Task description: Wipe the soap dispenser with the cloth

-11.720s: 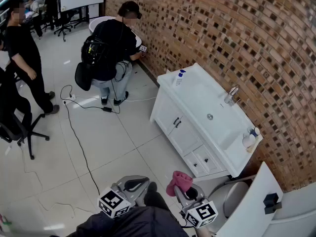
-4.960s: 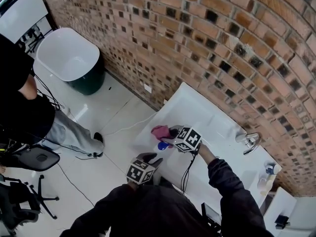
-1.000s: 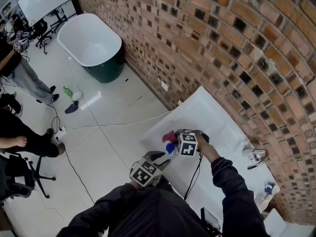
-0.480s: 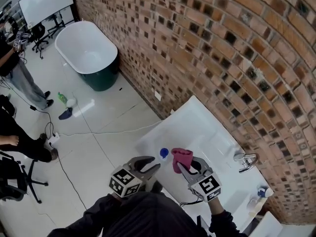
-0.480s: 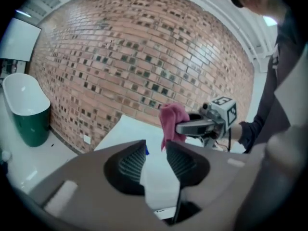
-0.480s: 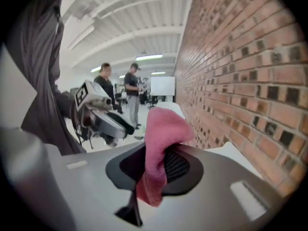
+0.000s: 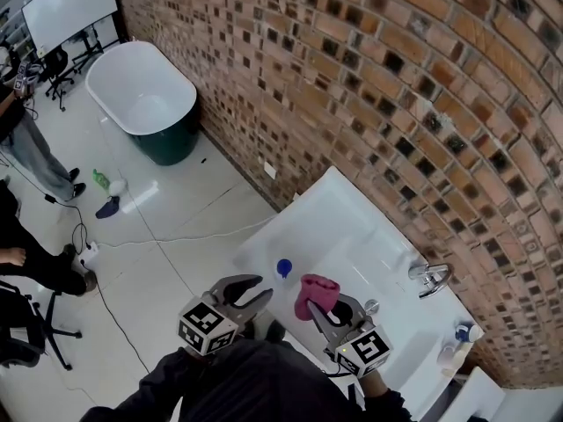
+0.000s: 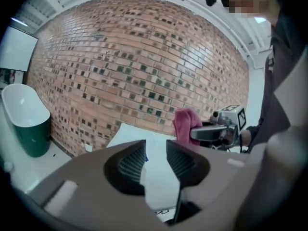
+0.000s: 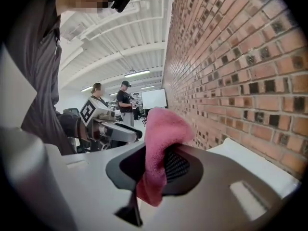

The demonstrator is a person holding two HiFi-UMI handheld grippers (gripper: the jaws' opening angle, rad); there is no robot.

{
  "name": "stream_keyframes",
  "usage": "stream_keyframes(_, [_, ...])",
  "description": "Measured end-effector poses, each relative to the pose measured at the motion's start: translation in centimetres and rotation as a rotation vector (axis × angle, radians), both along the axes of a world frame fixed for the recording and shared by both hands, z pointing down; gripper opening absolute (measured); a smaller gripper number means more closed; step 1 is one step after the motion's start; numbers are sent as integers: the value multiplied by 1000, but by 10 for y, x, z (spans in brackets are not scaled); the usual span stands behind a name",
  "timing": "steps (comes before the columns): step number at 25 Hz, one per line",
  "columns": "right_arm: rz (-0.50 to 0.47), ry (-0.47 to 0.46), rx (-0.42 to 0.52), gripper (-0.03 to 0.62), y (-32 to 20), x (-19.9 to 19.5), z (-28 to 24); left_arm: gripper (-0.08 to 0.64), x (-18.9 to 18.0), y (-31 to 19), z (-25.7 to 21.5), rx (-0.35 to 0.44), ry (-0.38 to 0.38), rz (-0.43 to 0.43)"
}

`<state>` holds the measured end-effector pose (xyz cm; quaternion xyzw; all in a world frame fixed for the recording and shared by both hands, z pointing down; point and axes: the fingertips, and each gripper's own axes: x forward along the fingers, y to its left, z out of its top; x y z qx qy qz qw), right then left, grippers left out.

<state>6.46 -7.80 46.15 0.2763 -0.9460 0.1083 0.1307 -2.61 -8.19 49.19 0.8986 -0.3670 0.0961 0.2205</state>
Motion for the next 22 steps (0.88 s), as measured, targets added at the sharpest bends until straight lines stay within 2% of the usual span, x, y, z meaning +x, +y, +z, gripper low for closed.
stream_keyframes(8, [-16,-6,34,71,5,-9,-9,130,1,7,-5,7,8,7])
stream_keyframes(22, [-7,-19,18,71,8,-8,-12,130,1,10,-9,17,13,11])
